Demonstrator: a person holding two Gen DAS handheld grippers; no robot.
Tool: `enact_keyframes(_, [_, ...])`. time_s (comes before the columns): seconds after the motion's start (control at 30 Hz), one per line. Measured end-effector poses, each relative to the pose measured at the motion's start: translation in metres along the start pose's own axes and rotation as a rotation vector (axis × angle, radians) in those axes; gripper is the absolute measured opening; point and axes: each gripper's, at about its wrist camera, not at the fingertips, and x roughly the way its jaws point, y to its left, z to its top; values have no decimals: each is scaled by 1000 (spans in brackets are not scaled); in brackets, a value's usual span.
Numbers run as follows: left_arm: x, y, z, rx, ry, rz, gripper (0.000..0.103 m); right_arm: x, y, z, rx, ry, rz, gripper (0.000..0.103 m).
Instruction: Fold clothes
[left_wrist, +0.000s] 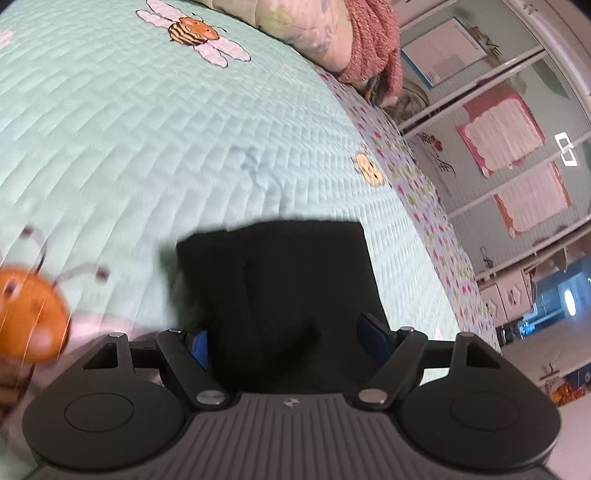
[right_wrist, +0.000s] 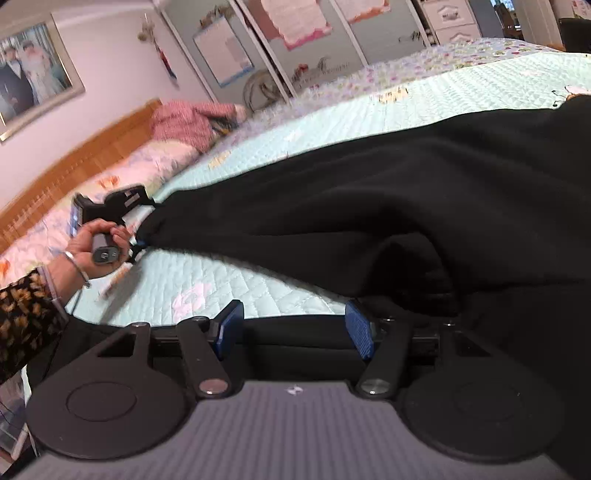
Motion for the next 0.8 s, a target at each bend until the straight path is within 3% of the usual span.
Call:
enact_keyframes(0.07, [8, -9, 10, 44, 12, 24, 57, 1, -3, -1, 21, -10, 11, 63])
enact_keyframes(0.1, [12, -15, 14, 70, 28, 30, 28, 2, -3, 0, 24, -12, 13, 63])
enact_keyframes(0.13, [13, -22, 19, 96, 43, 17, 12, 2, -3, 0, 24, -14, 15, 63])
enact_keyframes(0.23, [1, -53, 30, 228, 24, -43, 9, 2, -4, -1, 27, -21, 23, 63])
enact_keyframes(0.37, [-36, -97, 45, 420, -56, -195, 9, 4, -3, -1, 25, -20, 21, 63])
enact_keyframes(0.4, [-41, -100, 45, 463, -73, -193, 9, 4, -3, 0, 24, -19, 20, 63])
enact_keyframes(0.5, [-24, -79, 39, 541, -23, -55, 13, 5, -5, 0, 32, -20, 24, 63])
enact_keyframes(0.6, [7, -37, 33, 541, 69, 125, 34, 5, -7, 0, 47, -23, 35, 63])
enact_keyframes(0.63, [15, -23, 32, 528, 87, 174, 35, 5, -8, 0, 54, -24, 40, 63])
enact_keyframes(0.67, [10, -16, 33, 504, 63, 151, 36, 5, -12, -2, 63, -26, 48, 63])
enact_keyframes(0.7, [6, -10, 35, 482, 41, 134, 43, 4, -14, -2, 72, -27, 55, 63])
enact_keyframes(0.8, [-5, -15, 38, 443, 18, 203, 56, 4, -17, -3, 89, -31, 69, 62])
